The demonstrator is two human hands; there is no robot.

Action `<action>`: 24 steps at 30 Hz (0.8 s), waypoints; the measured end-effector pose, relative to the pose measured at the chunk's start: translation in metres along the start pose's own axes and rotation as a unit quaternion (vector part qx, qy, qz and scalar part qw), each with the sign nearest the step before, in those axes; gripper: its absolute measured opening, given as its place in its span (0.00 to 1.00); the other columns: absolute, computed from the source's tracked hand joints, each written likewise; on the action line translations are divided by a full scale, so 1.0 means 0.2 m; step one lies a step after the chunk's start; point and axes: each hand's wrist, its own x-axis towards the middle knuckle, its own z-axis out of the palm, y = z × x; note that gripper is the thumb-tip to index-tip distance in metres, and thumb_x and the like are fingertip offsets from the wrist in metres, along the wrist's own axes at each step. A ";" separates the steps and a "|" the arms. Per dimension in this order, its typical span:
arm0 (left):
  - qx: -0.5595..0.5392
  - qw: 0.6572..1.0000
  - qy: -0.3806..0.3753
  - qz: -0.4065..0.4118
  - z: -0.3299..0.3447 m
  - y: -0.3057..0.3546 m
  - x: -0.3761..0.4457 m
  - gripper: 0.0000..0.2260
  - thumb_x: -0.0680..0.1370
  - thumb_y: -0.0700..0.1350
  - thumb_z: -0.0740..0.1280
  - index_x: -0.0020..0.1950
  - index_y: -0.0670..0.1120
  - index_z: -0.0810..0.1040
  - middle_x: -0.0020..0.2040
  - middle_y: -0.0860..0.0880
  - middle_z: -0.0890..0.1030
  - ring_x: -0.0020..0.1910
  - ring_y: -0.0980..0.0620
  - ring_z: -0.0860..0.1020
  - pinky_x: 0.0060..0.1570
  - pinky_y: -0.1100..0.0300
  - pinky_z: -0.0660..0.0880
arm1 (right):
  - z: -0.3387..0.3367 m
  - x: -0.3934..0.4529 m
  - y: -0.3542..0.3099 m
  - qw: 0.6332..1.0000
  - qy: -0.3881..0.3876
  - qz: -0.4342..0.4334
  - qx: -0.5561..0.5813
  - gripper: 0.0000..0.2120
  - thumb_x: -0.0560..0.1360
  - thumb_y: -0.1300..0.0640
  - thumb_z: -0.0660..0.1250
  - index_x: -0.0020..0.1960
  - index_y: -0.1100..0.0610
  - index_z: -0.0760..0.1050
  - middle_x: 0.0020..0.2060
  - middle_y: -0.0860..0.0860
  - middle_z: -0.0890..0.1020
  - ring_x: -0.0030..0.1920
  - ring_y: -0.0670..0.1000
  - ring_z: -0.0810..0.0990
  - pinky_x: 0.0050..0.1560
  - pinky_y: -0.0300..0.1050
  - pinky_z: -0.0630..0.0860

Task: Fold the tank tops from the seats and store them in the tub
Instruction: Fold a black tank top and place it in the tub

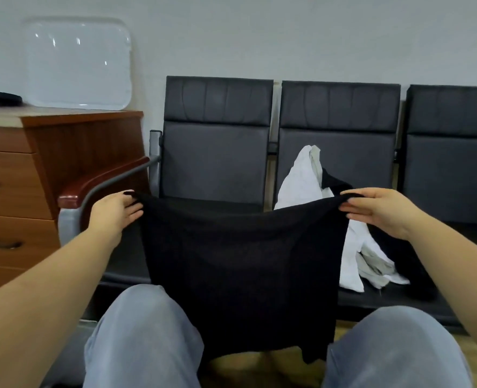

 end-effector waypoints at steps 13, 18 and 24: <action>-0.240 0.970 -0.037 -0.030 -0.16 0.39 0.17 0.16 0.66 0.39 0.77 0.49 0.48 0.78 0.43 0.51 0.81 0.35 0.59 0.82 0.37 0.71 0.77 | 0.23 0.14 -0.19 0.911 0.017 -0.040 0.409 0.08 0.76 0.59 0.65 0.42 0.55 0.83 0.38 0.47 0.84 0.42 0.44 0.85 0.40 0.35 0.80; -0.189 0.979 -0.075 0.012 -0.19 0.49 0.36 0.23 0.53 0.38 0.82 0.46 0.49 0.84 0.38 0.51 0.84 0.37 0.58 0.83 0.48 0.68 0.78 | 0.37 0.39 -0.20 0.909 0.034 -0.015 0.415 0.06 0.79 0.61 0.62 0.51 0.54 0.77 0.40 0.47 0.85 0.40 0.43 0.85 0.37 0.32 0.78; -0.077 0.996 -0.035 0.011 -0.15 0.36 0.60 0.18 0.82 0.35 0.52 0.62 0.51 0.74 0.52 0.50 0.76 0.54 0.50 0.76 0.61 0.51 0.73 | 0.57 0.69 -0.11 0.919 0.033 0.020 0.392 0.08 0.80 0.65 0.60 0.54 0.54 0.73 0.48 0.52 0.83 0.44 0.49 0.85 0.43 0.46 0.83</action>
